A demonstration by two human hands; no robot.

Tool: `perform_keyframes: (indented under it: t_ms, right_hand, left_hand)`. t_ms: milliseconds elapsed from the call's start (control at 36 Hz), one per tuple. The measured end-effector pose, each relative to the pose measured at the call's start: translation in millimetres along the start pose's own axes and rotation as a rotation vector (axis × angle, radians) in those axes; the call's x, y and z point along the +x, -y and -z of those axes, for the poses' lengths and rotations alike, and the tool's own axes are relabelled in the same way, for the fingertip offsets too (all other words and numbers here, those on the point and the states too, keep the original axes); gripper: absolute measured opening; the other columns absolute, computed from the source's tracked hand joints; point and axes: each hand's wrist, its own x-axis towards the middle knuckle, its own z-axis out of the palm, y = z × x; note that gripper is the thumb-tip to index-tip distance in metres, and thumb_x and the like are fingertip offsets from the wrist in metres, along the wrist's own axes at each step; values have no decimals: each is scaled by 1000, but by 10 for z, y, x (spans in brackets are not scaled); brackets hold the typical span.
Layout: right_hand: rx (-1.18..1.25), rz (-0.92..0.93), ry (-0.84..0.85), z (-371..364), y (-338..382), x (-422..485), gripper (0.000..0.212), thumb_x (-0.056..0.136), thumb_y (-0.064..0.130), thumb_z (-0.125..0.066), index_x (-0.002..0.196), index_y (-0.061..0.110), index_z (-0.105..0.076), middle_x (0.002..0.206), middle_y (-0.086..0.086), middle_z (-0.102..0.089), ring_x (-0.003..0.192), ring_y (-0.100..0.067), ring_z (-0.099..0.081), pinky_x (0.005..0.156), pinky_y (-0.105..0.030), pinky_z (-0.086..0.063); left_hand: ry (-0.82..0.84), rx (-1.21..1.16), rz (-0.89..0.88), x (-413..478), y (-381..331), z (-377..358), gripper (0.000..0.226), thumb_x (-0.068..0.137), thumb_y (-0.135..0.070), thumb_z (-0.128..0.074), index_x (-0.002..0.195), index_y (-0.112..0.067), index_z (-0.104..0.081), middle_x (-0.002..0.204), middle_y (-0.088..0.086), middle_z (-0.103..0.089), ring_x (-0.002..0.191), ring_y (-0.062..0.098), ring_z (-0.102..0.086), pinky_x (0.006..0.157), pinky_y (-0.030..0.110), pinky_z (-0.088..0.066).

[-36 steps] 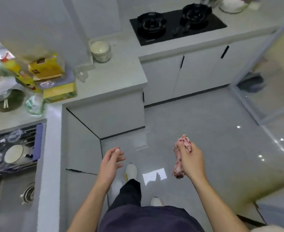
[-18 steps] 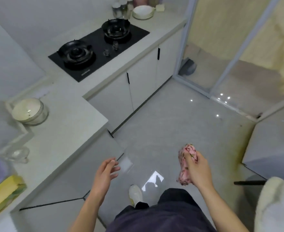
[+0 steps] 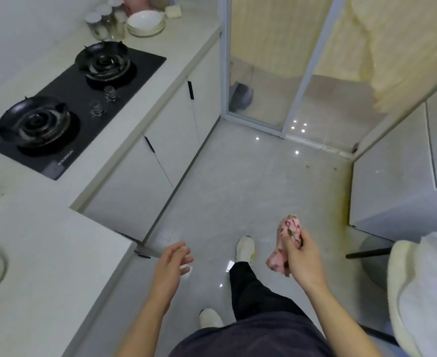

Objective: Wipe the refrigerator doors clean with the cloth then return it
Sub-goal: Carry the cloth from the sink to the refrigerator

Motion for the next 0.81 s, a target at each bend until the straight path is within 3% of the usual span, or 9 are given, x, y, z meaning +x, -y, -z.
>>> perform_keyframes:
  t_ms: [56,111,194,306,389,472,667,806]
  right_hand:
    - [13,-10,-5,-31,103,238,9,105,33,-59,99,31,-66,97,7,-74,87,-6,-71,78,-34,-57]
    - [29,-13,-13,-55,224,499,8,105,31,-60,99,35,-64,97,12,-73,84,2,-69,71,-23,-54]
    - [29,-4,-36,-45,432,923,11,105,24,-60,97,30,-65,92,12,-72,80,4,-69,60,-12,-49]
    - [27,-43,-23,55,733,1457,10,105,20,-58,101,22,-67,96,3,-74,90,-11,-70,76,-33,-57]
    - [26,-45,-24,149,894,1772,11,105,19,-58,98,20,-67,93,-1,-75,87,-15,-71,75,-35,-56]
    - [11,-58,-32,214,1005,2036,11,104,21,-58,98,20,-66,91,0,-73,84,-15,-70,66,-29,-49]
    - [29,-103,-90,245,1216,2634,8,104,17,-59,101,15,-66,89,0,-73,82,-15,-69,65,-27,-46]
    - [83,-154,-155,197,1396,3097,9,103,13,-60,101,7,-67,94,-11,-74,87,-24,-71,78,-41,-57]
  left_hand:
    - [14,10,-5,169,-191,-123,19,106,-21,-59,122,-18,-67,115,6,-75,102,21,-74,84,33,-57]
    - [33,27,-13,345,-407,-270,18,106,-20,-58,122,-17,-67,115,7,-74,104,24,-73,87,35,-57]
    - [63,64,-30,604,-775,-522,21,107,-20,-56,125,-15,-66,116,8,-73,108,26,-72,92,38,-57]
    - [97,128,-77,956,-1249,-859,21,108,-20,-54,126,-18,-65,116,6,-72,108,23,-71,98,40,-57]
    - [101,133,-88,1194,-1518,-1067,21,109,-21,-53,127,-19,-64,117,4,-72,108,21,-71,97,38,-57]
    - [108,137,-88,1402,-1726,-1247,19,109,-21,-53,123,-22,-65,117,3,-72,108,20,-71,94,36,-57]
    - [150,174,-100,1992,-2298,-1606,19,108,-21,-54,125,-21,-64,118,3,-72,106,20,-72,93,36,-57]
    - [201,222,-115,2525,-2771,-1870,17,108,-24,-56,122,-24,-65,118,1,-72,106,18,-72,98,40,-58]
